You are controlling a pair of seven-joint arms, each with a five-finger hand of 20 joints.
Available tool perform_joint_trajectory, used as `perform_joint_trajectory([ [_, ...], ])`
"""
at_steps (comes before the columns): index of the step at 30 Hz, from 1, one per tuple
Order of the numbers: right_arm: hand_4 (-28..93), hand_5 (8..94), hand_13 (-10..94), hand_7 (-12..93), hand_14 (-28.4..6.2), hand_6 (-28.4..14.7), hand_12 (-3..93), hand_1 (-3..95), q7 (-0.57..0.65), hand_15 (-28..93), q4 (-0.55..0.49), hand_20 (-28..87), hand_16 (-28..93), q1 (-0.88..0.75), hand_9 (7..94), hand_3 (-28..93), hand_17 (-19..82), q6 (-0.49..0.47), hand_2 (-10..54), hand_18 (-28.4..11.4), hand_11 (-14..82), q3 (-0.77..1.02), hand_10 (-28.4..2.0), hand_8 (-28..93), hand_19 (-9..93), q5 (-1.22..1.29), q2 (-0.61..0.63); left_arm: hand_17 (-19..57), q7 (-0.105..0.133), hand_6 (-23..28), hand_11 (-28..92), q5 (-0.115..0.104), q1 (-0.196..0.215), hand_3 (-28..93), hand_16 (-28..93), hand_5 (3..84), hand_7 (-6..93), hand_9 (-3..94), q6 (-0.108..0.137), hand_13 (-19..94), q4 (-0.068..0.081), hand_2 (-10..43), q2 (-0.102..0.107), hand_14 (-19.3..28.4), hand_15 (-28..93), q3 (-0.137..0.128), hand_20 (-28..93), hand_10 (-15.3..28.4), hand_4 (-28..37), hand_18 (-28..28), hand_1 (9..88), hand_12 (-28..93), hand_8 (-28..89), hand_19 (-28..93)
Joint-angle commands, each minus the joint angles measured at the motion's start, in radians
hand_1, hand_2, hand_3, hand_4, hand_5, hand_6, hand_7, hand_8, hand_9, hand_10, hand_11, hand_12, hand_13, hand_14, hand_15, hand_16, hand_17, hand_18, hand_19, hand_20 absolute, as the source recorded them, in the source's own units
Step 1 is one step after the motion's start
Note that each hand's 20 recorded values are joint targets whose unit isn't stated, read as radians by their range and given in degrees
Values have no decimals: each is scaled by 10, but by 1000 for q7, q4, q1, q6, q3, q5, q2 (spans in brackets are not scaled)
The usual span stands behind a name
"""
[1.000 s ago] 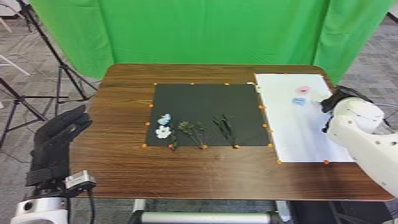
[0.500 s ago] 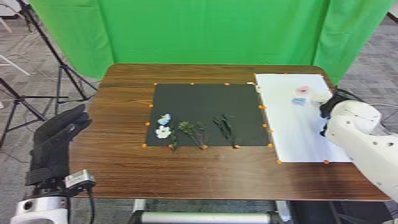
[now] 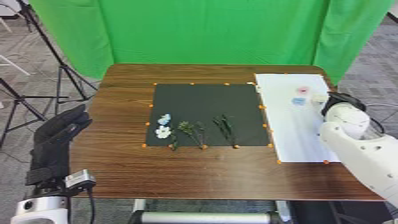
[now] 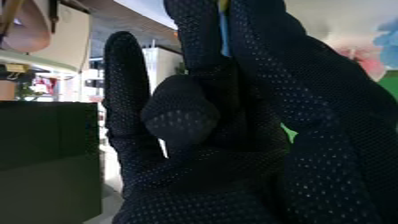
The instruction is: Arrange flowers
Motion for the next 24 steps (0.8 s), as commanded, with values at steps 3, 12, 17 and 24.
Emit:
perform_joint_trajectory([
  [3, -283, 778, 801, 325, -48, -21, 380, 608, -6, 813, -31, -37, 197, -5, 856, 731, 353, 90, -95, -205, 206, -16, -71, 26, 932, -30, 31, -130, 7, 106, 416, -10, 15, 814, -165, 402, 205, 312, 8, 181, -5, 33, 8, 232, 655, -2, 127, 189, -181, 187, 264, 101, -120, 515],
  [12, -283, 781, 806, 329, -46, -17, 391, 602, -105, 809, -152, -28, 205, -1, 860, 745, 356, 125, -95, -204, 207, -21, -66, 31, 932, -76, 34, -131, 6, 107, 415, -12, 28, 814, -165, 403, 205, 312, 11, 181, -8, 33, 9, 233, 655, -13, 127, 190, -181, 188, 264, 100, -119, 515],
  [17, -283, 781, 807, 329, -46, -17, 394, 601, -174, 808, -229, -21, 211, 30, 862, 746, 356, 127, -95, -205, 205, -56, -65, 31, 932, -83, 18, -130, 13, 106, 415, -19, 29, 813, -166, 403, 205, 312, 14, 182, -7, 34, 18, 233, 656, -12, 126, 190, -182, 188, 264, 100, -119, 515],
  [24, -283, 781, 807, 329, -45, -18, 396, 599, -273, 807, -323, -16, 215, 61, 862, 749, 356, 88, -95, -205, 205, -92, -64, 32, 932, -78, -48, -130, 17, 106, 416, -25, 37, 814, -166, 402, 206, 312, 21, 181, -9, 32, 25, 232, 656, -17, 126, 189, -182, 188, 264, 101, -119, 515],
])
